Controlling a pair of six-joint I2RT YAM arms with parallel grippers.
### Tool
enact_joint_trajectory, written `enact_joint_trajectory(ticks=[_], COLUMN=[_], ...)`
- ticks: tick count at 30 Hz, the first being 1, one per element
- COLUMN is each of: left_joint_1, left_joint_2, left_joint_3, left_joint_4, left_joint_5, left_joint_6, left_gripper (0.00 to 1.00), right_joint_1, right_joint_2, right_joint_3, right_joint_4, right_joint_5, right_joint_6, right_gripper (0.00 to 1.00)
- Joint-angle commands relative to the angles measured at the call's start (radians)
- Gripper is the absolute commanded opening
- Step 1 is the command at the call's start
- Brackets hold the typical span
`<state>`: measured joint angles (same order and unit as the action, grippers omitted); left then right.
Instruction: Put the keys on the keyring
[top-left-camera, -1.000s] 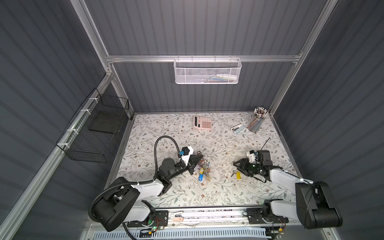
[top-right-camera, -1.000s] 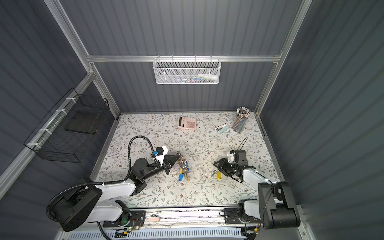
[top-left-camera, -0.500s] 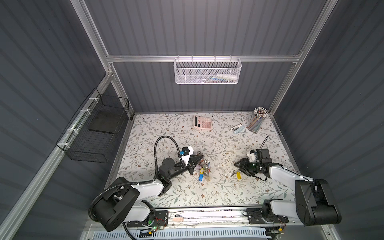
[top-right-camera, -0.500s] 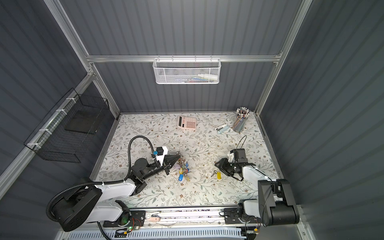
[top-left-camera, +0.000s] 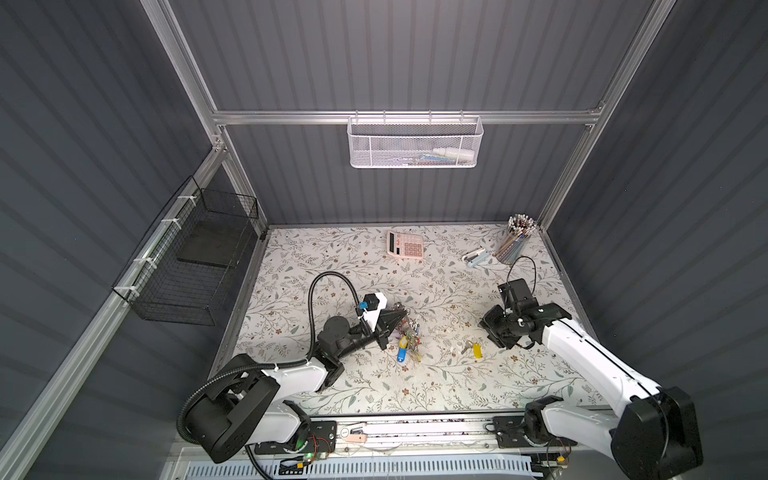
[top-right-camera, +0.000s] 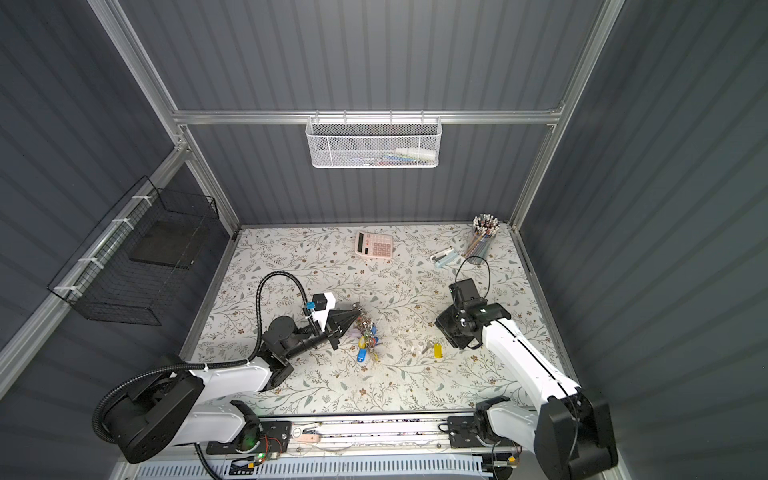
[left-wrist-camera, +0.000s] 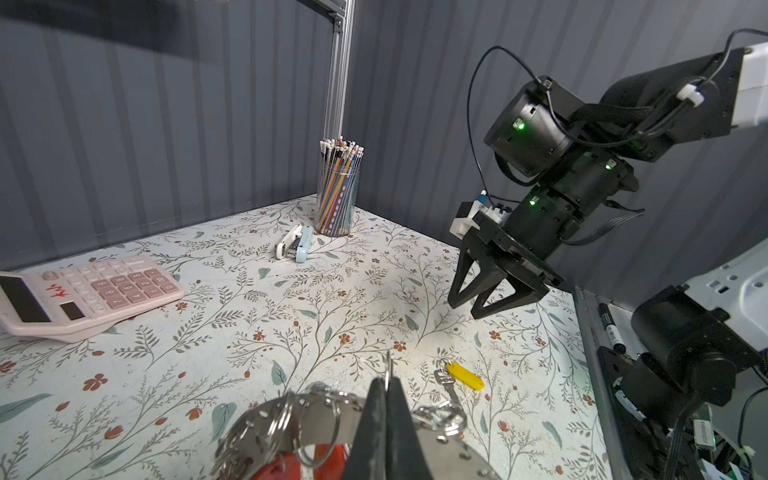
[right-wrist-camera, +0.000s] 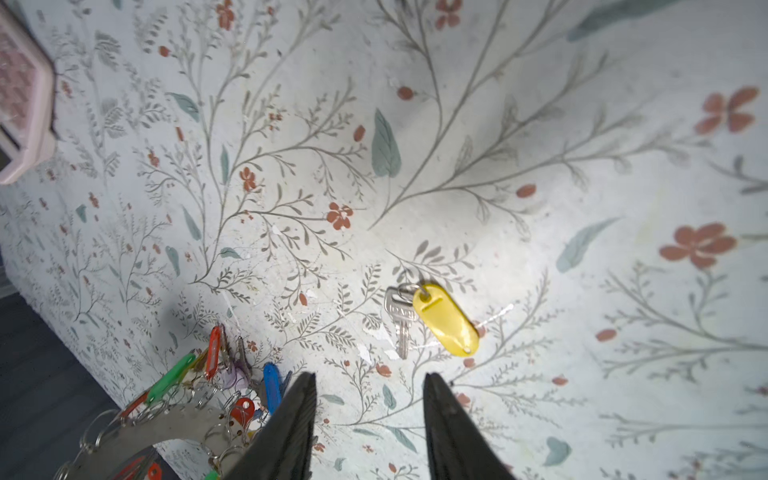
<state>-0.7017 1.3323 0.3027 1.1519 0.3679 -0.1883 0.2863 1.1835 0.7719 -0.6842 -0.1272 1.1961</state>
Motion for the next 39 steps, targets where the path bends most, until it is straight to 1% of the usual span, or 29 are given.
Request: enact_joint_trajectory(ticks=[1,5,12,18,24,30,39], left_joint_1=[-0.004,-0.004,-0.004,-0.004,-0.004,-0.004,-0.004], left_joint_2=[-0.033,-0.036,-0.026,-0.009,-0.004,0.004,0.005], left_joint_3=[0.013,0.013,0.013,0.016,0.016,0.018,0.018], left_joint_4=[0.088,0.088,0.101,0.114,0.117,0.121,0.123], left_joint_5=[0.01,0.011,0.016,0.024,0.026,0.03,0.029], left_joint_6=[-0.007,-0.008,-0.017,-0.027,-0.028,-0.03,-0.031], left_gripper=[0.0,0.0,0.0,0.0,0.0,0.0,0.0], right_joint_1=[0.014,0.018,0.019,0.017,0.017,0.017,0.01], right_joint_2=[0.051,0.115,0.219,0.284,0.315,0.317,0.311], right_joint_3=[0.03,0.048,0.092,0.122,0.103,0.064,0.019], right_joint_4=[-0.095,-0.078,-0.037,-0.033,-0.005,0.01,0.05], right_joint_5=[0.015,-0.016,-0.017,-0.021,-0.04,-0.045,-0.045], right_joint_6=[0.199,0.252,0.268,0.281,0.298,0.306,0.311], right_gripper=[0.42,0.39,0.38,0.33,0.26,0.23,0.24])
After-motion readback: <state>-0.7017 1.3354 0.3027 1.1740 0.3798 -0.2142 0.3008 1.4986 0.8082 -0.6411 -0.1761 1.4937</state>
